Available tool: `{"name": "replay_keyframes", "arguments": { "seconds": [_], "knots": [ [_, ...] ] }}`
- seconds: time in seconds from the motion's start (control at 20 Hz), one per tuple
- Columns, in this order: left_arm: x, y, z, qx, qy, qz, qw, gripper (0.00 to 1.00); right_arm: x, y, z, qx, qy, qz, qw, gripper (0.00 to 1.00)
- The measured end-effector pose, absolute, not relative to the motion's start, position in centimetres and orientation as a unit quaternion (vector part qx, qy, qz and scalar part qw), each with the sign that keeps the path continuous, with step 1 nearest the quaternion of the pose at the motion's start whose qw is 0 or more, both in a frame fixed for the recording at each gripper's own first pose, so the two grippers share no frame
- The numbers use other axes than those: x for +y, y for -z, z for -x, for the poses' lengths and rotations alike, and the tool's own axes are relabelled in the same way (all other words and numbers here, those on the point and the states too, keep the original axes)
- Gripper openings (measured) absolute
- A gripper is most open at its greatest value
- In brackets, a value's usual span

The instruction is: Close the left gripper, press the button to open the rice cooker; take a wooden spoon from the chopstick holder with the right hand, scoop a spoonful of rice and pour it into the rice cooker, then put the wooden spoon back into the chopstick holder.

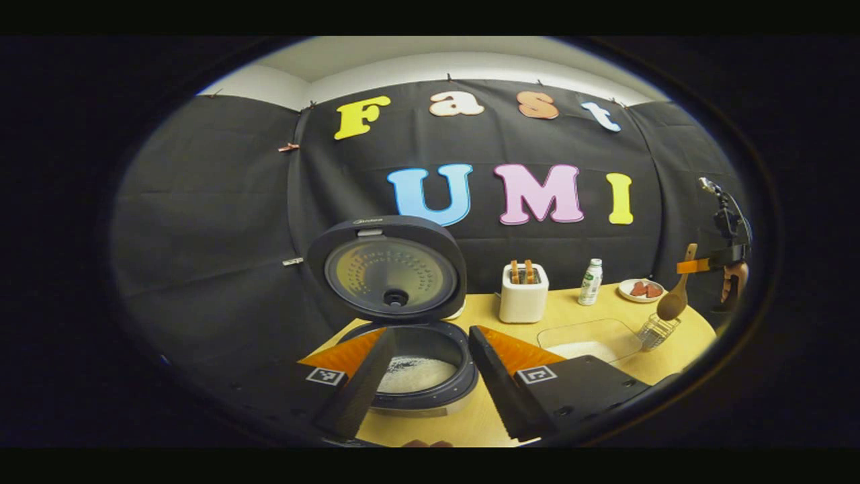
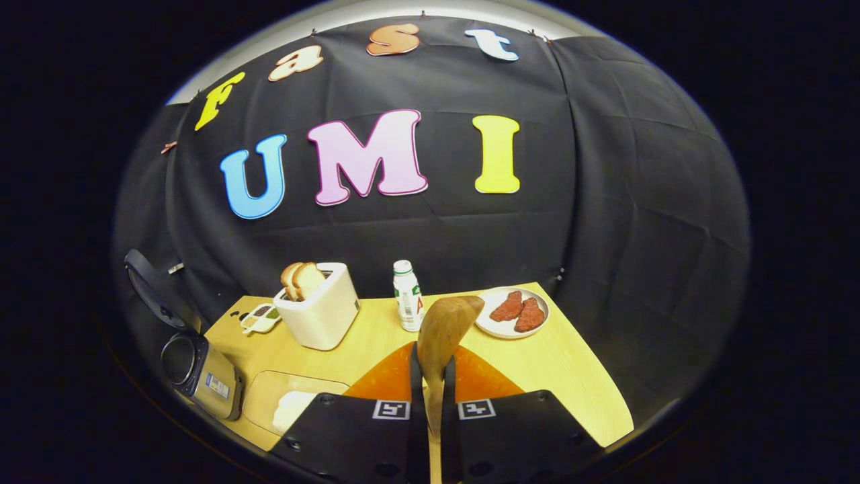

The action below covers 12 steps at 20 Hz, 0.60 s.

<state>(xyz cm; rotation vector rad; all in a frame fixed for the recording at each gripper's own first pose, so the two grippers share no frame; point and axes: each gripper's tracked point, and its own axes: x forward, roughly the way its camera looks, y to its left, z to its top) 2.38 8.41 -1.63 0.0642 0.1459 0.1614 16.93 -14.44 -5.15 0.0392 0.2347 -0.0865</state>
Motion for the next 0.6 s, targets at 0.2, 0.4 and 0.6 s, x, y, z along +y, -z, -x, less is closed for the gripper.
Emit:
{"name": "replay_keyframes", "arguments": {
  "seconds": [0.2,0.4,0.6],
  "knots": [
    [8.5,1.9,-1.8,0.081,-0.085,-0.035,0.992,0.79,-15.7,7.4,-16.8,0.135,0.056,-0.025,0.989,0.11],
    [8.3,1.9,-1.5,0.083,-0.091,-0.038,0.992,0.78,-15.9,9.1,-16.4,0.149,0.057,-0.021,0.987,0.11],
    [8.0,1.5,-1.3,0.08,-0.091,-0.041,0.992,0.8,-16.0,10.8,-15.8,0.169,0.06,-0.018,0.984,0.11]
  ]
}}
